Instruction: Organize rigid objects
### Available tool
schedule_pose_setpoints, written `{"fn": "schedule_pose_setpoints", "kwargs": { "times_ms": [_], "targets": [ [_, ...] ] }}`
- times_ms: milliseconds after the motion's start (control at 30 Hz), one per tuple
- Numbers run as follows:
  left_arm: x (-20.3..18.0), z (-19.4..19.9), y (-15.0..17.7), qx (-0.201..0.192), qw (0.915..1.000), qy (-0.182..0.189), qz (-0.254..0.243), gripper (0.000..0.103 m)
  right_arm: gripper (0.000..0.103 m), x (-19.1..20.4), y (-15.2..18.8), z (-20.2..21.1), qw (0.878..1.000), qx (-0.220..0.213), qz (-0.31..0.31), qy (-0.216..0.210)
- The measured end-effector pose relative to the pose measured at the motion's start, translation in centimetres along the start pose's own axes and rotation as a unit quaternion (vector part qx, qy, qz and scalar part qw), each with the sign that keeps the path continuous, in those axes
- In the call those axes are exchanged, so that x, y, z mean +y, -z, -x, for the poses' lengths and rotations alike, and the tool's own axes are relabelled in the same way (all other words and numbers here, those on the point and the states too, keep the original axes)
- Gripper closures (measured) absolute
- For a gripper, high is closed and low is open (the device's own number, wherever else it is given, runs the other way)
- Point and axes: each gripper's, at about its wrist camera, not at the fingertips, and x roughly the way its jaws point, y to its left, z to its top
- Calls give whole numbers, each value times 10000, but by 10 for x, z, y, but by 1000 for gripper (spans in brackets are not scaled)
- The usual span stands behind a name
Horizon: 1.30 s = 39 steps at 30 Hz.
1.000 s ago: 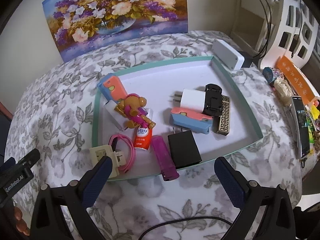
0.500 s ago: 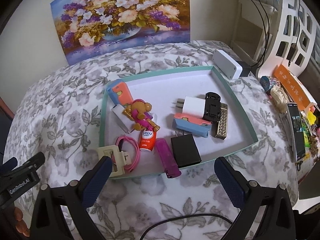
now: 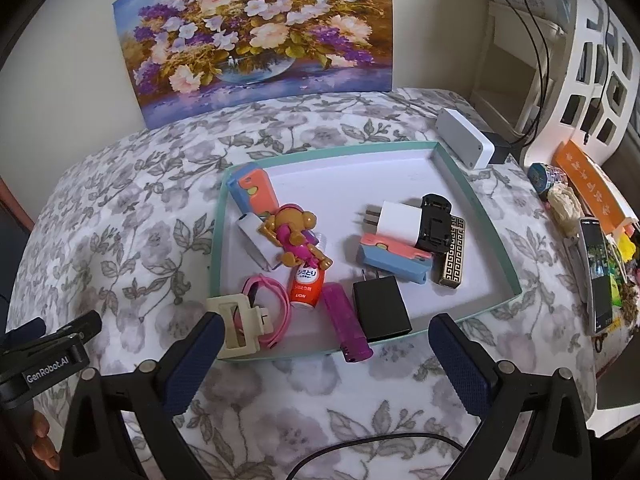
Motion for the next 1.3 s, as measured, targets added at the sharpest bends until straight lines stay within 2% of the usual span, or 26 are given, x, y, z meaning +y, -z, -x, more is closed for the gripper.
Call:
{"fn": "schedule_pose_setpoints", "kwargs": {
  "times_ms": [667,1300],
  "targets": [
    [1,2,-2,-49,10000,56,-38,3,0,-1,3,-3,10000,56,-23,44],
    [0,-4,0,69,9999,49,-150,3,0,3,3,-8,9997,208,88,69]
  ]
}}
